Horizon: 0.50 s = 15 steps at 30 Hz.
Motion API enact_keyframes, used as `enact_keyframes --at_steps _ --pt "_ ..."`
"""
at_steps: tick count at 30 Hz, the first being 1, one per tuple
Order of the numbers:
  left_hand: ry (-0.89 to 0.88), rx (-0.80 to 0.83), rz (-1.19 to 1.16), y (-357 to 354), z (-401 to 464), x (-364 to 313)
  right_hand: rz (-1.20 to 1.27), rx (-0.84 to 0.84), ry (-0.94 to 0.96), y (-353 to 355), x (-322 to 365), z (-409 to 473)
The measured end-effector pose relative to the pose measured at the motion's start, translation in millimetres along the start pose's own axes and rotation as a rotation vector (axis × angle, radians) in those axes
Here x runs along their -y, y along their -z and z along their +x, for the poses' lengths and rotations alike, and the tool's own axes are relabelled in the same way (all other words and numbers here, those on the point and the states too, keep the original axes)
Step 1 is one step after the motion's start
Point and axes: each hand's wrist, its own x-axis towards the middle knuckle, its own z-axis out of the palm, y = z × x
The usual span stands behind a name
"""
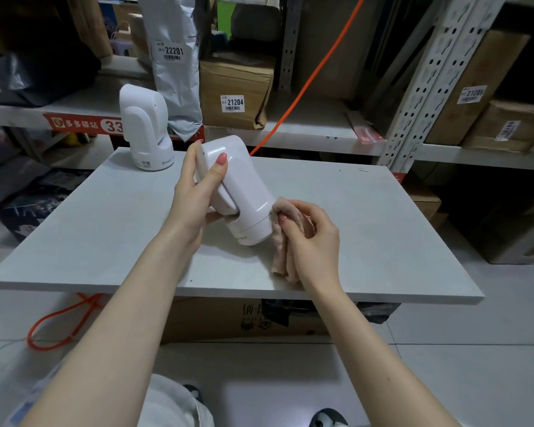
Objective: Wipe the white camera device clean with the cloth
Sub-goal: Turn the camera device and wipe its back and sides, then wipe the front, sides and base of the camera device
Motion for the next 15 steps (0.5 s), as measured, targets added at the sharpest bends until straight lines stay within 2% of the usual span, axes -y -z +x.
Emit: enact_keyframes --at_steps 3,6,10,12,15 --pt "0.007 0.021 0.006 -0.9 0.7 0.7 0.011 -0.02 -0.157 2.4 -3.6 4.8" --pt "-0.005 0.112 0.03 -0.1 1.4 1.6 0.007 0.005 -0.261 7.1 -3.8 8.3" --pt "-0.08 0.242 0.122 -1.5 -0.7 1.7 0.013 0.048 -0.217 11.0 2.1 7.7" --pt "-0.122 0.201 0.179 -5.0 -1.4 3.5 -0.004 0.086 -0.151 9.9 6.3 5.8" --pt "-0.208 0.045 0.18 -8.2 -1.8 7.6 -0.073 0.163 -0.057 3.1 13.2 -0.2"
